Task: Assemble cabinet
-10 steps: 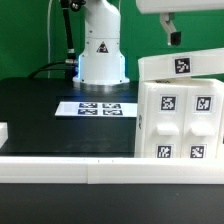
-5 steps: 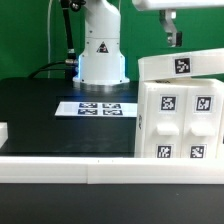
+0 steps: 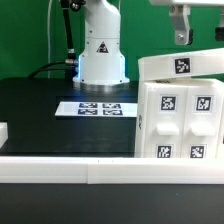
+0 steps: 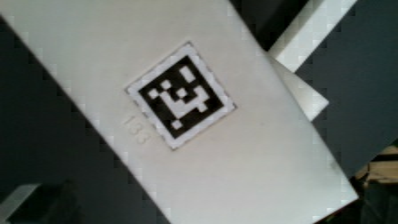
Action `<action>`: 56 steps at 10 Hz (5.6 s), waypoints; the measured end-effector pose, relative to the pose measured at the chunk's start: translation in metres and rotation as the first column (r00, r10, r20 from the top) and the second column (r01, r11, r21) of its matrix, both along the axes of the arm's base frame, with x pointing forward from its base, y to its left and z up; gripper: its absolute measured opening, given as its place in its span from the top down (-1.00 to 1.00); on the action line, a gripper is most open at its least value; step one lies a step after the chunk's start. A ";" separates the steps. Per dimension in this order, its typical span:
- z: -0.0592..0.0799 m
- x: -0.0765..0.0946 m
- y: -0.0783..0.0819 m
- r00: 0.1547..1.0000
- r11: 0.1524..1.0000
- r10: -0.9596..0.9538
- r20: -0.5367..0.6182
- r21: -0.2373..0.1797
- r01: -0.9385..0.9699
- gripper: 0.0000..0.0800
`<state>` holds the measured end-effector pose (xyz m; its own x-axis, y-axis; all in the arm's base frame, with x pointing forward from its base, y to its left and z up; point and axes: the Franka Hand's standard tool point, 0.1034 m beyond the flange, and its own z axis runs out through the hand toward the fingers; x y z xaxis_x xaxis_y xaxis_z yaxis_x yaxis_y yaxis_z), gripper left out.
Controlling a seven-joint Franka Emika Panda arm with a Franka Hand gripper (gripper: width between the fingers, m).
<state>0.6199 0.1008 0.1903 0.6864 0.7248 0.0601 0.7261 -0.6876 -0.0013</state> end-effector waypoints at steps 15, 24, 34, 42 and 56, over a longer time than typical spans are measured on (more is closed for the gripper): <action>-0.028 -0.007 -0.014 0.901 0.901 0.432 -0.025 -0.039 -0.433 -0.40; -0.030 -0.002 -0.012 0.870 0.870 -0.493 0.021 0.013 0.493 -0.40; -0.030 -0.002 -0.018 -0.229 -0.238 -0.966 -0.120 0.070 0.969 -0.41; -0.031 -0.002 -0.017 -0.788 -0.794 -0.585 -0.192 -0.065 0.605 -0.41; -0.013 0.005 0.014 0.251 0.251 -0.967 -0.036 0.016 0.968 -0.99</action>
Offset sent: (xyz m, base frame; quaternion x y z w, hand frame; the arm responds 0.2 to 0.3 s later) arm -0.0110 0.0073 -0.0113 0.0206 0.0055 -0.2328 0.9723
